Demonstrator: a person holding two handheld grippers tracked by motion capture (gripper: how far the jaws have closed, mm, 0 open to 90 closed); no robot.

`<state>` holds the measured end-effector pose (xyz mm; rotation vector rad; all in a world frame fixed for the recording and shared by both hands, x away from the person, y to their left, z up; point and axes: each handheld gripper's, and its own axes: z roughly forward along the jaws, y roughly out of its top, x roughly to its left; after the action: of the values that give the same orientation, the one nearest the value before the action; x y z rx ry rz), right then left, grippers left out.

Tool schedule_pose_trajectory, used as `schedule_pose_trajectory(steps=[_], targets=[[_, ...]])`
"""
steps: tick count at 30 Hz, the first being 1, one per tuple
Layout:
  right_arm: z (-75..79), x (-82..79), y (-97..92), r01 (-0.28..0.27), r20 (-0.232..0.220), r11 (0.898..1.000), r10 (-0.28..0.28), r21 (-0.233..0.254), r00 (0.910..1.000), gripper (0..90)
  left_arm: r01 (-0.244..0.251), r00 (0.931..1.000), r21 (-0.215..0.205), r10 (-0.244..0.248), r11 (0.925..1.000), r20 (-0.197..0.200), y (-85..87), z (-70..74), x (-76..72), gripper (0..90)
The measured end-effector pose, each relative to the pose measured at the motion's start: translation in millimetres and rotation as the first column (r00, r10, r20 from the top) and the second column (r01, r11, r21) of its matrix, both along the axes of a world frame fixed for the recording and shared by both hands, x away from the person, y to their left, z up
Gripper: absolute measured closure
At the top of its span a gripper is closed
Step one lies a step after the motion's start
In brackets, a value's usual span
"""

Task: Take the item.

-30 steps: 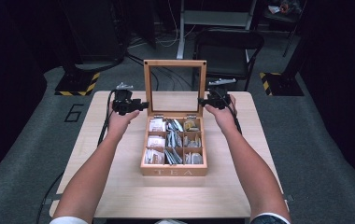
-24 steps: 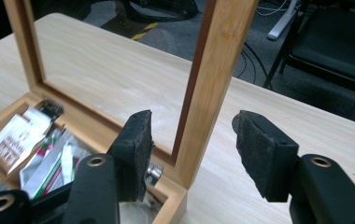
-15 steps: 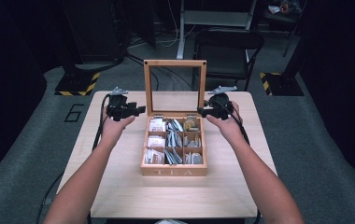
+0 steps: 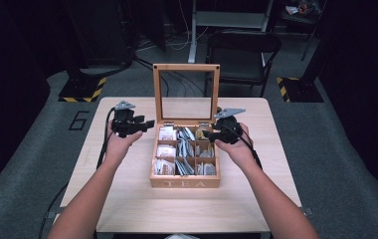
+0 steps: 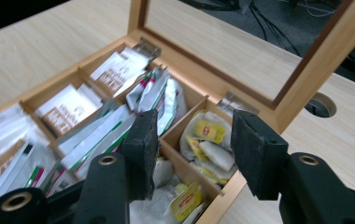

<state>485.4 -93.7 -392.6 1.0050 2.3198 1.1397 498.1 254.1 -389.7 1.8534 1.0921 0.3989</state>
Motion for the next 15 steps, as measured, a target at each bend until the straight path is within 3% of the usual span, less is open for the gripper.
schedule_pose_trajectory(steps=[5,11,15], targets=[[-9.9,-15.0,6.4,-0.018,-0.012,1.0,0.018,0.003,0.9998,54.2,0.024,0.9997,0.041,-0.024,0.9989,0.005,-1.0,-1.6,-10.1,45.9],[-19.8,-31.9,11.8,-0.05,-0.054,0.999,0.051,0.022,0.9973,58.4,0.022,0.9996,0.029,-0.023,0.9993,0.018,-0.6,-2.8,-21.3,45.9],[-23.0,-41.0,16.5,-0.058,-0.054,0.998,0.059,0.023,0.9968,62.5,0.023,0.9996,0.026,-0.023,0.9994,0.014,1.0,-3.7,-27.5,45.8]])
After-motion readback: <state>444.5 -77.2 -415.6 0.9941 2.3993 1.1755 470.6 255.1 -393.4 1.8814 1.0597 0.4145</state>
